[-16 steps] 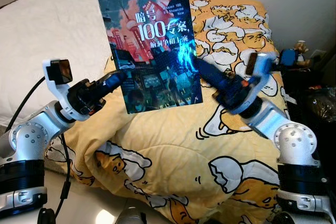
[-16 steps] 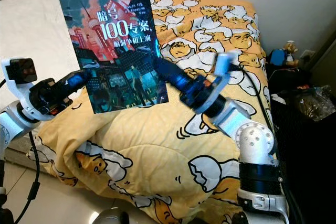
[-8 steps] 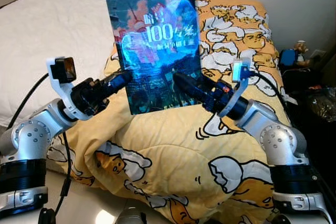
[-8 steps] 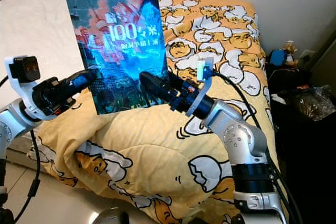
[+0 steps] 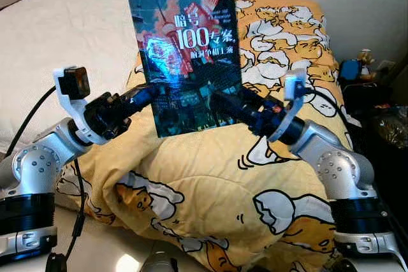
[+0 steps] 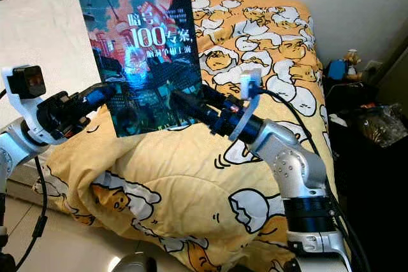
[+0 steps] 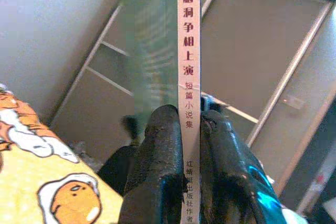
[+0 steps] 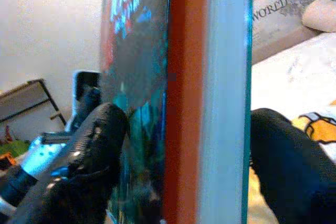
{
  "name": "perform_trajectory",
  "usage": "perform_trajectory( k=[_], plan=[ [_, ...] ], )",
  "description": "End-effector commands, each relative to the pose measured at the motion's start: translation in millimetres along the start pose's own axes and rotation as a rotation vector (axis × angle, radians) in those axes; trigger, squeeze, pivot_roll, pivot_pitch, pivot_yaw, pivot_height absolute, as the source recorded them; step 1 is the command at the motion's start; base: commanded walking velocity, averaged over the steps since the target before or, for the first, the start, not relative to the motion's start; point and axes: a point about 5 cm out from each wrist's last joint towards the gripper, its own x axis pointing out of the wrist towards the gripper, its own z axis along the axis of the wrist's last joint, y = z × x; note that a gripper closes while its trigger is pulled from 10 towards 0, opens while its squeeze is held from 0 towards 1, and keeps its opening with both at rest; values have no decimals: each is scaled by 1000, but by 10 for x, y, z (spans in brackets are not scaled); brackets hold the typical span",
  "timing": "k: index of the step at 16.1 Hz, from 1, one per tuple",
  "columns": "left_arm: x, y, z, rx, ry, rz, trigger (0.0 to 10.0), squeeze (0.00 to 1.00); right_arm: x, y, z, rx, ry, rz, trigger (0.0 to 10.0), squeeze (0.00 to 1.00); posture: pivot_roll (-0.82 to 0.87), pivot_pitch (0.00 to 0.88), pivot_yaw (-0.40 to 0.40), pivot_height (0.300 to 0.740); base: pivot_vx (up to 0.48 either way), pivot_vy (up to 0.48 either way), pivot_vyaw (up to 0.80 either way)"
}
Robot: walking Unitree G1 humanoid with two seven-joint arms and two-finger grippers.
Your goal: Clean up the room
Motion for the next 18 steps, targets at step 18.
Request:
perform_trajectory(
  k=[18],
  plan=[
    [282, 103, 305, 57, -141, 85, 0, 0, 255, 48, 337, 91, -133, -26, 0, 0, 60, 0, -34, 740, 0, 0, 0]
  ],
)
